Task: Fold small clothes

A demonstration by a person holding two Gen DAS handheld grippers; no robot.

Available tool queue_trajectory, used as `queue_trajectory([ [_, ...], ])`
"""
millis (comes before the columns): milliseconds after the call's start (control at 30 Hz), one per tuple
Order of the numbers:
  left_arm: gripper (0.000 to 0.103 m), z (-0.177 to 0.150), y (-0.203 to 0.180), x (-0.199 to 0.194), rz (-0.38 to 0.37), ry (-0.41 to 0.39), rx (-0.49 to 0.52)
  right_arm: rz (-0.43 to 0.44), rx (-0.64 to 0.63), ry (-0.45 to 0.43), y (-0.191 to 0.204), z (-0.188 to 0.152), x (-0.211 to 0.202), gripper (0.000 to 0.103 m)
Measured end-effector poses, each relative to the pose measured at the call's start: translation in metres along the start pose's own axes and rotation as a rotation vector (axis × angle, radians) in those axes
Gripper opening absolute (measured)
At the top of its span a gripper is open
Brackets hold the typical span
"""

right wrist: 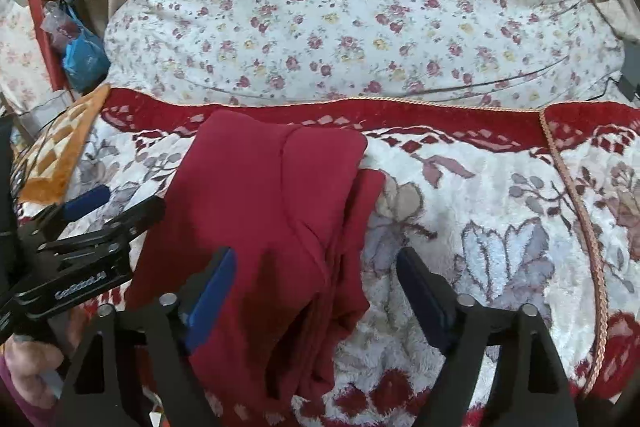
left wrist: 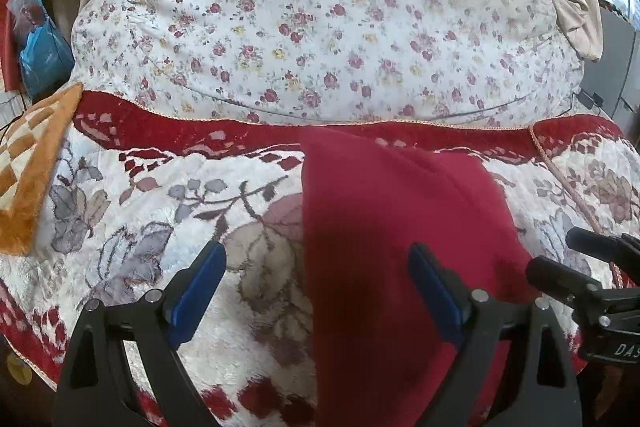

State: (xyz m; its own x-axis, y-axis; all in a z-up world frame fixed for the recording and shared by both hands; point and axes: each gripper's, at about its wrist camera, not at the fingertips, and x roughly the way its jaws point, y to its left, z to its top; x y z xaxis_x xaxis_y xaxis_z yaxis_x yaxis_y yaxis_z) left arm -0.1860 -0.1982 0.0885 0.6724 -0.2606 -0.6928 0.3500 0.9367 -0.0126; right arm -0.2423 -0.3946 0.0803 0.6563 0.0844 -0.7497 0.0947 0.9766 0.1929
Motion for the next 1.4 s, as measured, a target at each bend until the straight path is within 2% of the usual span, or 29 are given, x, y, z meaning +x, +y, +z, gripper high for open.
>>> queue_trajectory([
  [300,0.091,0.000,0.007,0.001,0.016,0.000,-0.027,-0.032,0.027,0.006,0.006,0.001,0.011,0.092],
  [967,0.091,-0.001,0.008,0.007,0.048,0.017,-0.036,-0.022,0.029,0.015,0.011,-0.001,0.019,0.093],
  [1400,0.091,0.000,0.010,0.008,0.043,0.023,-0.043,-0.013,0.021,0.024,0.015,-0.004,0.022,0.093],
])
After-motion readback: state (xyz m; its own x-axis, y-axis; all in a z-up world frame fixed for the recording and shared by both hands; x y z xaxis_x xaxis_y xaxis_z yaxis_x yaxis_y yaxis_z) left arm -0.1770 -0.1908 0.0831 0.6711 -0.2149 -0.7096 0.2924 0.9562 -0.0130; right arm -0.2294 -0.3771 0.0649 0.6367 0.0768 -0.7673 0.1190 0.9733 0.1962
